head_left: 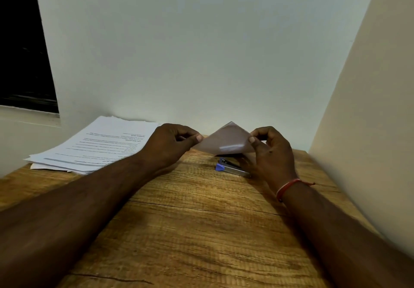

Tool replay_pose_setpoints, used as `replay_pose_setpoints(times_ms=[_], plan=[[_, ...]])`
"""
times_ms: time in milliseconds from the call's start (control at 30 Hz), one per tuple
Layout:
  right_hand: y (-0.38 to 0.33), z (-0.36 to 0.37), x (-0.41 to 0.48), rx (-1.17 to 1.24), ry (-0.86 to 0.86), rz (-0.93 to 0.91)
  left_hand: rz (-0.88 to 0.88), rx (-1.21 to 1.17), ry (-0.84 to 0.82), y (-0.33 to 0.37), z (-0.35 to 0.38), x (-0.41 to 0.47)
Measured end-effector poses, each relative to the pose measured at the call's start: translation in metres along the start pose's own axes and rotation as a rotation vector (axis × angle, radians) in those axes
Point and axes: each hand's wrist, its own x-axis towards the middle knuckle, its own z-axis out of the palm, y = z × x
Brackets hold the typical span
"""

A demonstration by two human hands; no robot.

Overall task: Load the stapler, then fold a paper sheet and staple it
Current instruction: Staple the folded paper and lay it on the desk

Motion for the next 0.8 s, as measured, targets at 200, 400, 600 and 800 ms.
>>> replay_pose_setpoints(times_ms=[200,400,600,800], plan=[[-0.001,0.0,0.0,-0.002,-0.002,0.008,-0.052,-0.078,-0.063,0.002,-0.001,-0.003],[-0.003,0.0,-0.001,-0.001,-0.01,0.002,-0.113,-0.151,-0.084,0.005,0.0,-0.005],[-0.004,0.001,-0.001,-0.013,-0.032,-0.019,-0.094,-0.074,-0.08,0.004,-0.001,-0.002],[-0.005,0.002,-0.003,-0.018,-0.04,-0.024,0.12,0.195,-0.065,0.011,-0.008,-0.005]])
